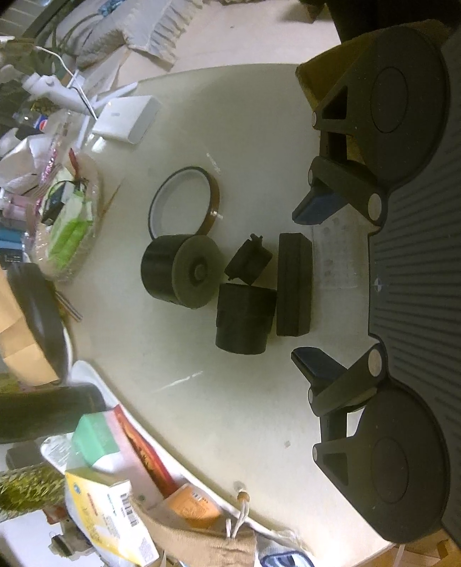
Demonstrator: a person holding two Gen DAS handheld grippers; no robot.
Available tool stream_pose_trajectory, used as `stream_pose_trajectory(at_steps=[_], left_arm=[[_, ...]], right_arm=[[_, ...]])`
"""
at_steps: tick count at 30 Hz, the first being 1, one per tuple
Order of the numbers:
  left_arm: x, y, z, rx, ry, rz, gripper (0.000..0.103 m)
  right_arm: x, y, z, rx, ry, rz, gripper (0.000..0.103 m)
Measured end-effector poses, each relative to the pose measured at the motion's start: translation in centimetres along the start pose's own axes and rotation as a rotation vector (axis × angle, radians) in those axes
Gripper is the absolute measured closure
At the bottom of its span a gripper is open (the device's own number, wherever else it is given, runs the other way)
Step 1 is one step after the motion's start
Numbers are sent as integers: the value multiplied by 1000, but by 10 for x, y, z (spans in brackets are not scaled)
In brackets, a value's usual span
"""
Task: Organize rigid objects
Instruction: 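Close the left gripper on the black rectangular block and lift it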
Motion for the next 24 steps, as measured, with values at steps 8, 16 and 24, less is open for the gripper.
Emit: stream_pose_trajectory(at_steps=[8, 16, 24], left_arm=[[0, 14, 3, -4, -25, 38, 30], [2, 0, 0, -31, -20, -8, 36], [4, -23, -3, -34, -3, -73, 36]], right_arm=[[1, 0, -1, 15, 19, 4, 0], [0, 2, 2, 18, 12, 12, 0], [3, 4, 8, 35, 11, 17, 0]])
Point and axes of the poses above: each gripper's, at about its wrist camera, not at the fingertips, and y roughly the way its jaws point, z to its left, x to its top, the point moved 9 cm from there along y, roughly the way its jaws point, and after that the axes turned 10 degrees about -x, right-handed, at the moved point
